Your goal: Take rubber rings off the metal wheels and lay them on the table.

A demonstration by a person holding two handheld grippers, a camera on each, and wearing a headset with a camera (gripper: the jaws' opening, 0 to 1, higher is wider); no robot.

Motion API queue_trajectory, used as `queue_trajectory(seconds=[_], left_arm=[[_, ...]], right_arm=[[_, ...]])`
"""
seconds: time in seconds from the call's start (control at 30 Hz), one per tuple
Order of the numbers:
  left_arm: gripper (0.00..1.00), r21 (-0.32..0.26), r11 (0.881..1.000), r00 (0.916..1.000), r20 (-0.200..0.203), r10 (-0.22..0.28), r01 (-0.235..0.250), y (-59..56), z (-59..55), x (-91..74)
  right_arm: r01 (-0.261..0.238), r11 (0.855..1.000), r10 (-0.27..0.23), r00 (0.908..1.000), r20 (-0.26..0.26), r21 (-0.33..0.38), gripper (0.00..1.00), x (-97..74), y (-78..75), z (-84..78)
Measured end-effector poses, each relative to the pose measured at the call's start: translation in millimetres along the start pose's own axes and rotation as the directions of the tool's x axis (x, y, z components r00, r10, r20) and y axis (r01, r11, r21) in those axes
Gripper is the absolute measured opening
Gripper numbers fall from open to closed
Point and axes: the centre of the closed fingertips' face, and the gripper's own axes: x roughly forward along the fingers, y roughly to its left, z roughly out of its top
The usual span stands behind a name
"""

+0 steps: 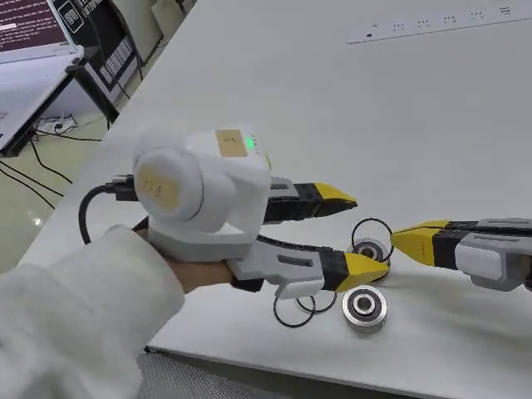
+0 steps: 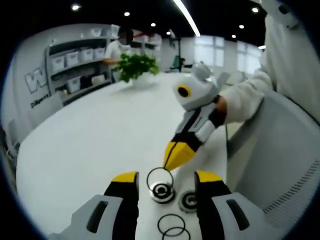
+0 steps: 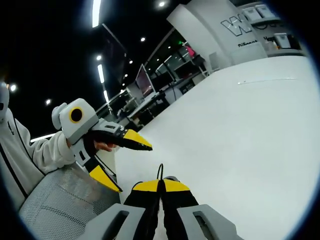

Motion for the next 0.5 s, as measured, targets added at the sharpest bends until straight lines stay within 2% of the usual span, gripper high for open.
queue_trajectory(seconds=[0.17, 0.4, 0.5], left_arm=[[0.58, -0.029, 0.999, 0.9994, 0.017, 0.030, -0.030, 1.3, 6.5, -20.0], [0.62, -0.017, 0.997, 0.9967, 0.000, 0.081, -0.081, 0.5, 8.0, -55.5], [0.64, -0.004, 0.993, 0.9927, -0.007, 0.121, -0.121, 2.9, 7.9, -72.6]], right_arm=[[-0.012, 1.000, 0.012, 0.9998, 0.014, 0.001, 0.00, -5.4, 4.7, 6.1], [-0.043, 0.999, 0.043, 0.9988, 0.022, -0.006, 0.00, -10.9, 16.1, 14.3], [-0.048, 0.999, 0.048, 0.9987, 0.018, -0.015, 0.00, -12.1, 19.6, 16.3]])
